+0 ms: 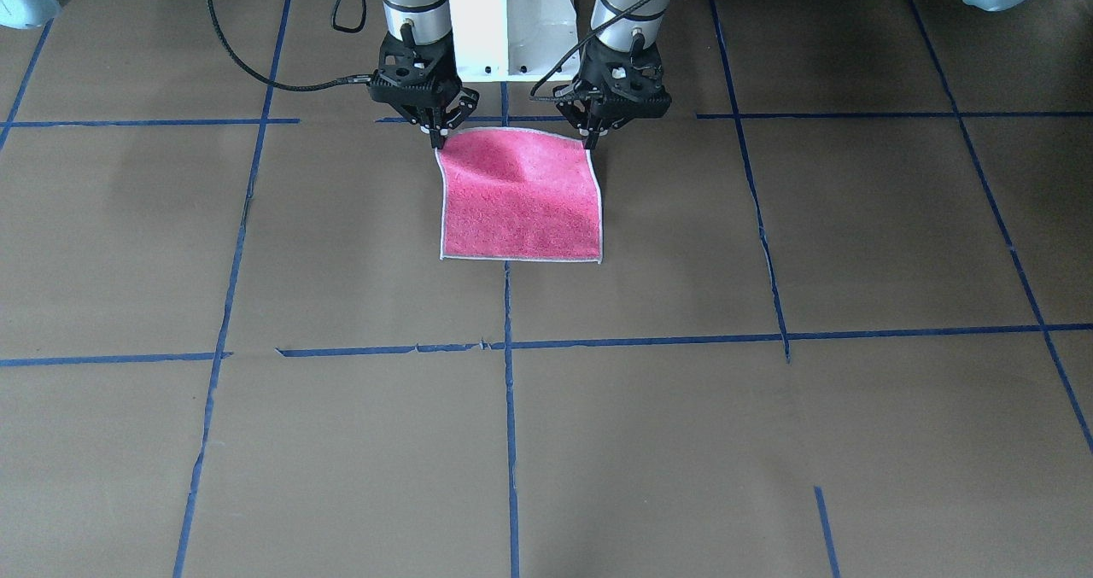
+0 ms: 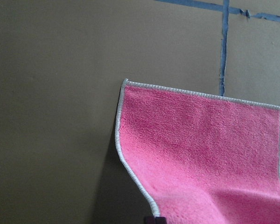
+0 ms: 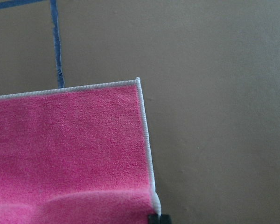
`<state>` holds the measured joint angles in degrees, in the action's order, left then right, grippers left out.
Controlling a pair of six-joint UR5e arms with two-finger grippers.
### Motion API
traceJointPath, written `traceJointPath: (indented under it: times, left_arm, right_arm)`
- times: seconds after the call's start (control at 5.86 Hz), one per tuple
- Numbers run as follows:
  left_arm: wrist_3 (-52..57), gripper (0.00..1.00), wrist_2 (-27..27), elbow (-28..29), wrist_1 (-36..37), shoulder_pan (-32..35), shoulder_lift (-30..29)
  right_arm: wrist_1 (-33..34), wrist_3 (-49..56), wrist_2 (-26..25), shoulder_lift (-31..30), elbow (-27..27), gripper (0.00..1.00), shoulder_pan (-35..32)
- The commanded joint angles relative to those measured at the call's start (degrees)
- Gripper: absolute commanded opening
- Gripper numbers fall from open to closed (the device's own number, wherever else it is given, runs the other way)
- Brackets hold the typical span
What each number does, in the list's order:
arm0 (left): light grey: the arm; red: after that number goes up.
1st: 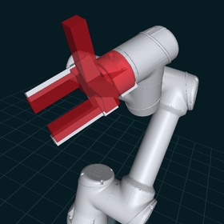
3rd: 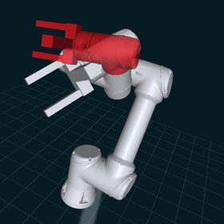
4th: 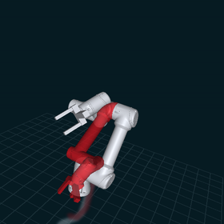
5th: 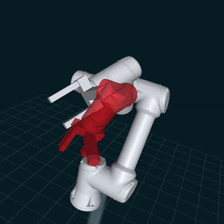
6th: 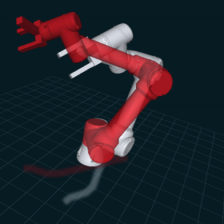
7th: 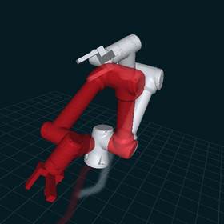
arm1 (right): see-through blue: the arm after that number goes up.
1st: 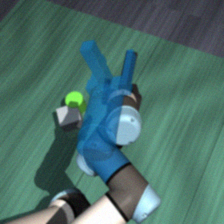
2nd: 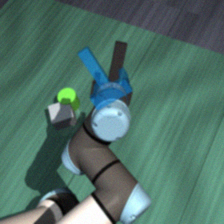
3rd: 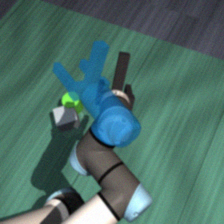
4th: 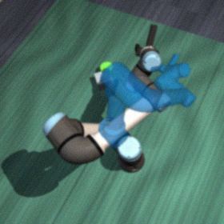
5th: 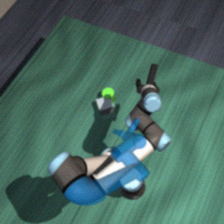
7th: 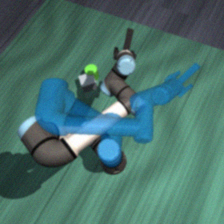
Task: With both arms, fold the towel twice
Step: 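Lift the near edge with both grippers and fold it over the far edge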
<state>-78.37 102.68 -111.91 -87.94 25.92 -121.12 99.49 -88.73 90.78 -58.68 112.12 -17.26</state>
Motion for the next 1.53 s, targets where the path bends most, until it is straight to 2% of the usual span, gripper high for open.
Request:
traceJointPath:
  times: [0.0,0.34,0.51,0.68,1.02,1.19,1.36]
  left_arm:
    - [1.5,0.0,-0.2,3.7,-0.2,1.8,-1.6]
    - [1.8,0.0,-0.3,7.0,-0.3,2.1,-3.9]
    - [2.7,0.0,-0.3,7.3,-0.3,2.7,-3.9]
    - [3.0,0.0,-0.3,8.5,-0.6,2.9,-4.0]
    - [3.7,0.0,-0.3,10.1,-0.8,3.5,-4.4]
    - [3.7,0.01,-0.3,11.0,-0.8,4.0,-5.1]
    - [4.2,0.11,-0.3,14.1,-1.2,6.0,-6.6]
  right_arm:
    - [-0.1,0.2,-0.1,0.2,-1.6,0.02,-1.2]
    - [-0.1,0.2,-0.1,1.9,-3.6,0.06,-3.0]
    - [-0.2,0.0,-0.1,5.2,-7.5,0.09,-4.5]
    - [-1.6,0.2,-0.1,5.7,-9.4,0.09,-5.8]
    - [-10.6,0.3,0.0,5.9,-16.7,0.1,-7.3]
    - [-10.5,0.4,0.0,6.7,-17.3,0.26,-8.4]
    - [-10.5,2.3,0.6,8.9,-20.7,0.66,-10.5]
